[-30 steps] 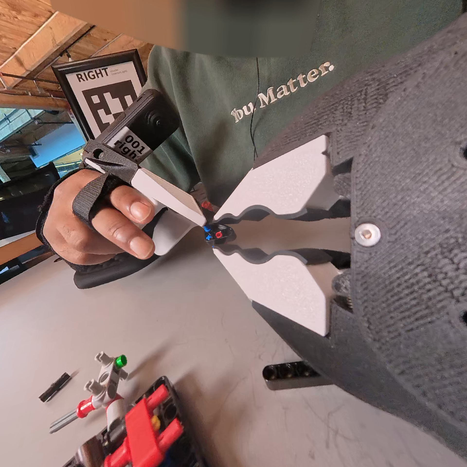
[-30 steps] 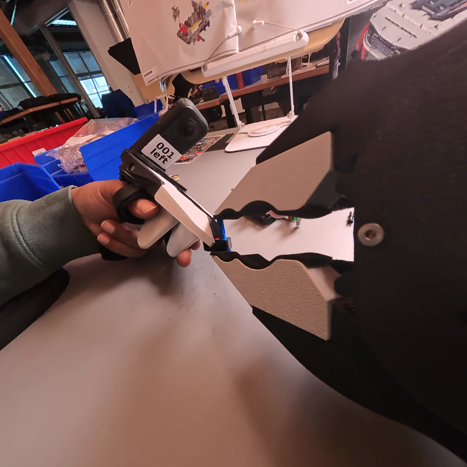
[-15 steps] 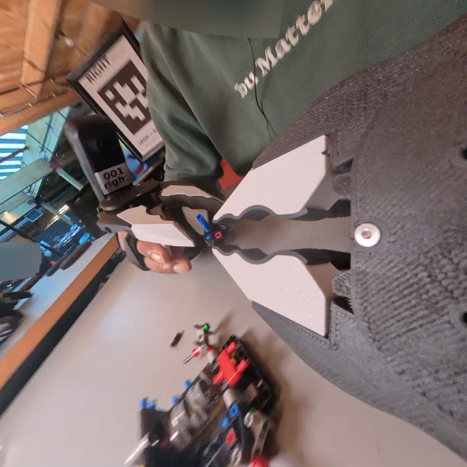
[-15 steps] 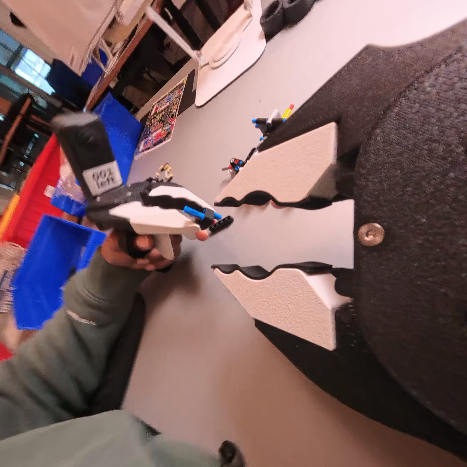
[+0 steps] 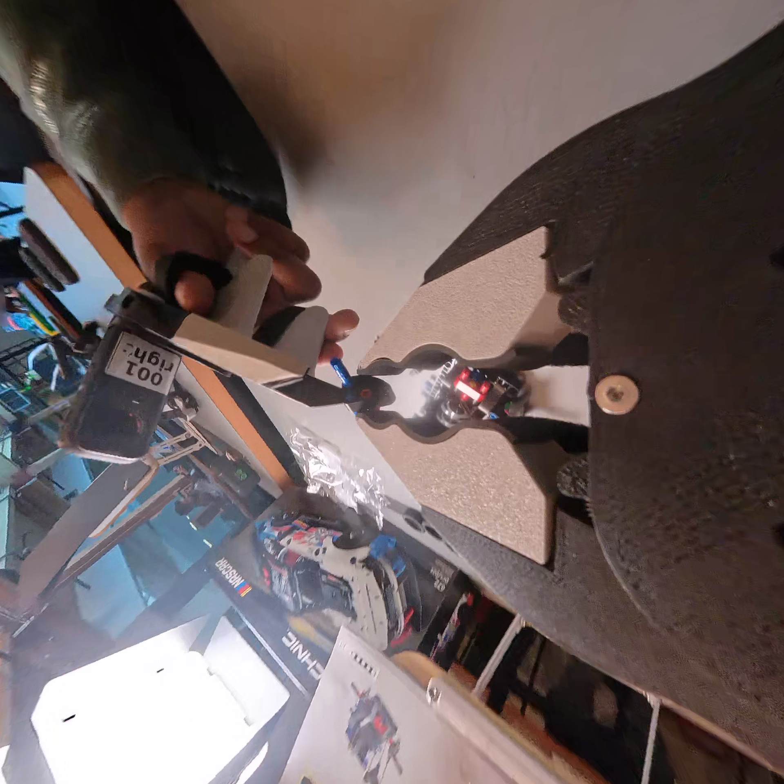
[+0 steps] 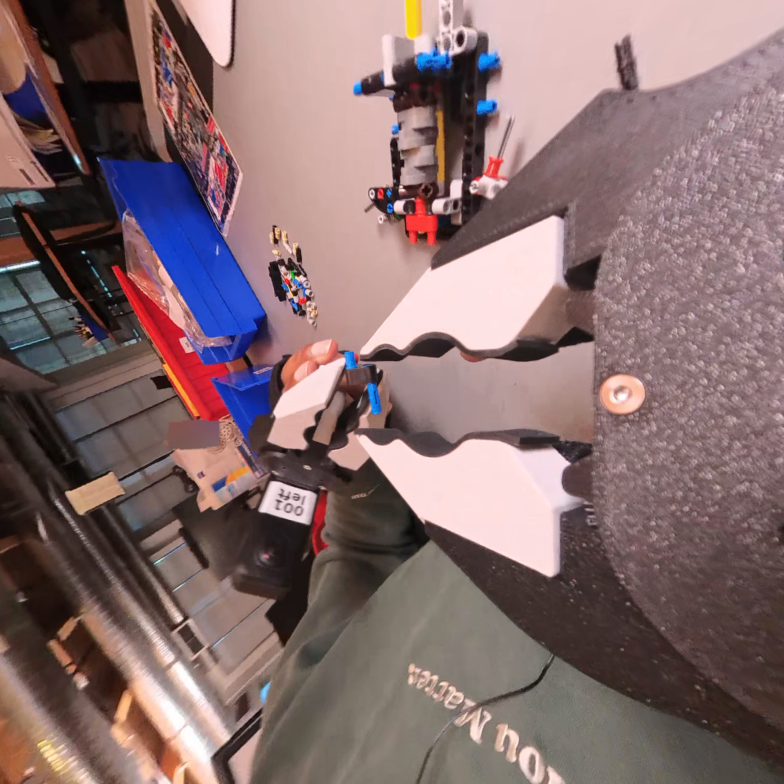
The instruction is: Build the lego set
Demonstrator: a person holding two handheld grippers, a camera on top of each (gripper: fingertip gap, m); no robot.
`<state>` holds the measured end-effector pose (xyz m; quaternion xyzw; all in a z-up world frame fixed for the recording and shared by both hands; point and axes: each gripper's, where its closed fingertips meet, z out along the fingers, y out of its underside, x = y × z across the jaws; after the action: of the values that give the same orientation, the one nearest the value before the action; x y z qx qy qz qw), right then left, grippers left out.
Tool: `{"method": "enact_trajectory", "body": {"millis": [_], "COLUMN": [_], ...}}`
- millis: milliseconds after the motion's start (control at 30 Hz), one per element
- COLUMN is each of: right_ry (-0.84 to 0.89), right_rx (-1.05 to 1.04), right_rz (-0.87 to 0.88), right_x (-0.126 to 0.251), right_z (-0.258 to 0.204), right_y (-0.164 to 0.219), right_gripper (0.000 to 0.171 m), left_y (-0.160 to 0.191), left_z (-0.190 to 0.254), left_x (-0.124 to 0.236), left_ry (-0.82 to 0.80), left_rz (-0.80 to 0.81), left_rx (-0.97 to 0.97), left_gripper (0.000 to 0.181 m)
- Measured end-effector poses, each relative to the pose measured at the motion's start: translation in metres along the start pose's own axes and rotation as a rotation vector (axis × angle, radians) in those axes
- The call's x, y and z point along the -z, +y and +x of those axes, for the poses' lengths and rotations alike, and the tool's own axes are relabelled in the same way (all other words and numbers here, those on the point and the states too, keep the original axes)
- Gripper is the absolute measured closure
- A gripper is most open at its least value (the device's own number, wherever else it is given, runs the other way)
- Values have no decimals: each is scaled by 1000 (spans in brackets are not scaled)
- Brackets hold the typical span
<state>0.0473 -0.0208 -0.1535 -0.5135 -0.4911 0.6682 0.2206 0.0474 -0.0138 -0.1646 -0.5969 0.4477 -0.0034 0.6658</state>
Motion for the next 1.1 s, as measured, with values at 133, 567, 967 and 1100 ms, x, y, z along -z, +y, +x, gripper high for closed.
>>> {"method": "enact_trajectory", "body": {"millis": [133,567,967,1100], "right_ry": [42,221,250,81], "right_rx": [-31,922,1033,700], "right_rz": [-32,127,64,-25], "right_x": [-5,3,-4,-2], "right_z": [8,-28,-24,-21], "right_y": [8,-19,-6,8], "right_gripper": [155,164,163,151], "left_y": [3,-25,-38,-20], "left_z": [6,-19,9,15], "left_x": [-3,14,9,6], "left_ry": [-45,423,605,485], "left_rz": [-49,317,274,98], "left_rx": [-198,1237,1310,1029], "left_gripper": [168,145,168,168]}}
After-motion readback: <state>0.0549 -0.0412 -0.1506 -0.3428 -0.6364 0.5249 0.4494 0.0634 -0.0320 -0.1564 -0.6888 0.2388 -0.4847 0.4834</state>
